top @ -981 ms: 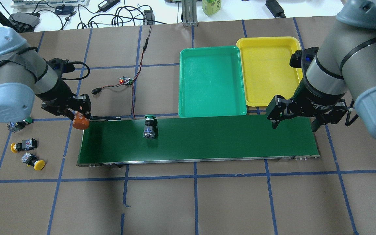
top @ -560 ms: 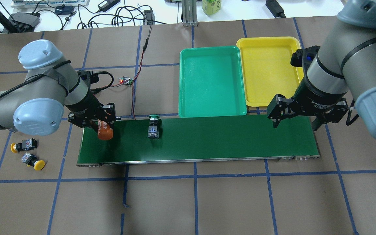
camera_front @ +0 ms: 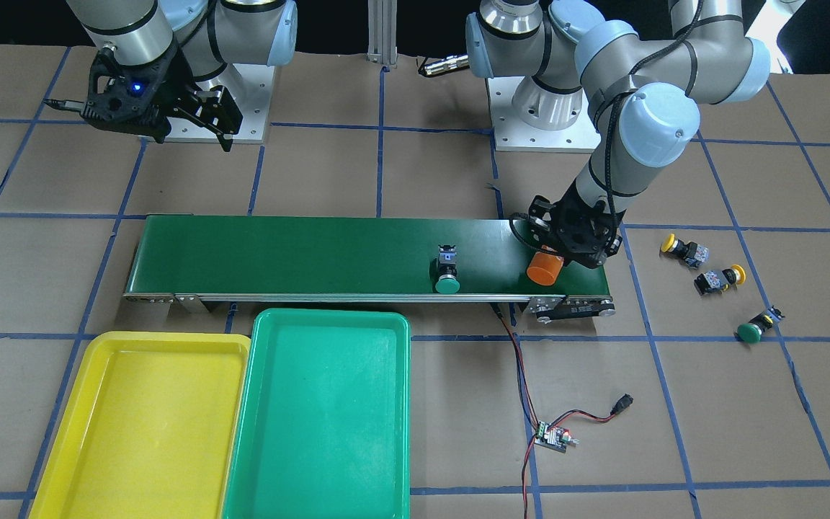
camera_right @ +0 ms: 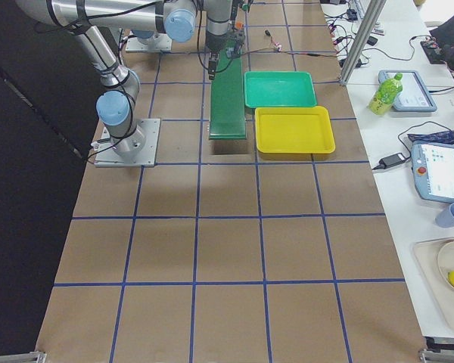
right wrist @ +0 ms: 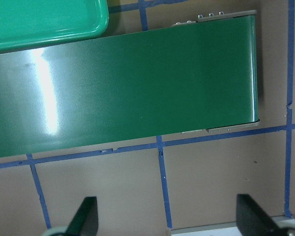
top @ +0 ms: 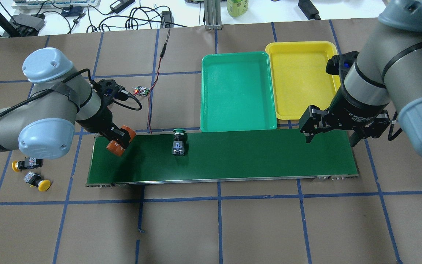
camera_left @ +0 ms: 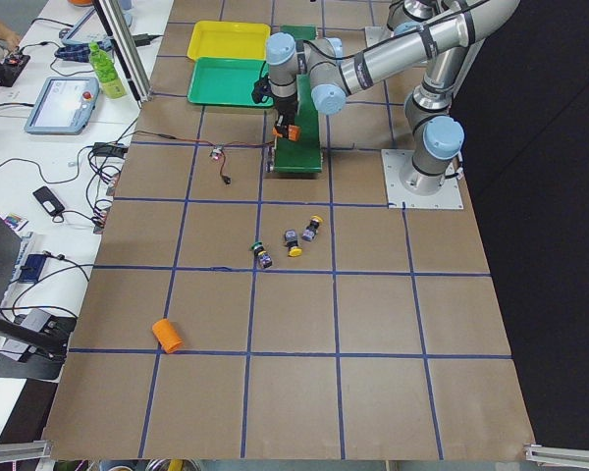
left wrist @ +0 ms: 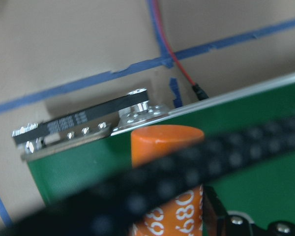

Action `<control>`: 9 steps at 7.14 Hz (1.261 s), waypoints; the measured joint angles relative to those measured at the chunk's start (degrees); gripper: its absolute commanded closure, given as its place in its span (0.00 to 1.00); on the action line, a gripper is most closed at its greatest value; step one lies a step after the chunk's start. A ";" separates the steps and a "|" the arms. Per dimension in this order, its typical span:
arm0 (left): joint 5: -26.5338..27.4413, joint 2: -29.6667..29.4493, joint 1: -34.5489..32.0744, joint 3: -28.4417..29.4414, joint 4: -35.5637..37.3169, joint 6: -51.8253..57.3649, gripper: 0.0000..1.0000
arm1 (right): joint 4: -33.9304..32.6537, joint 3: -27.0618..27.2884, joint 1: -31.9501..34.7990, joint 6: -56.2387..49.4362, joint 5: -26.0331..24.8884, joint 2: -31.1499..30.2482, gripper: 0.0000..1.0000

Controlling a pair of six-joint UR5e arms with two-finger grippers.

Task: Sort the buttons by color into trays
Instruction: 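Lower the orange battery onto the conveyor and open the left gripper, then reach the left gripper to the far orange battery and grasp it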

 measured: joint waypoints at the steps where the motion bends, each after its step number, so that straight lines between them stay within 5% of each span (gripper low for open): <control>1: 0.60 0.84 -0.18 -1.97 0.56 10.24 1.00 | -0.07 0.01 -0.02 -0.03 0.06 0.05 0.00; 2: 2.19 1.35 -0.46 -3.45 1.64 18.13 1.00 | -0.15 -0.01 -0.05 0.00 0.34 0.07 0.00; 3: 3.78 1.49 -0.93 -4.28 2.83 23.88 0.83 | -0.14 0.00 -0.05 -0.03 0.48 0.07 0.00; 4: 4.42 1.69 -1.22 -4.69 4.54 28.97 0.01 | -0.08 0.03 -0.06 -0.10 0.51 0.10 0.00; 9: 4.00 2.84 -0.67 -1.78 5.95 23.81 0.00 | -0.05 0.06 -0.06 -0.39 0.24 0.13 0.00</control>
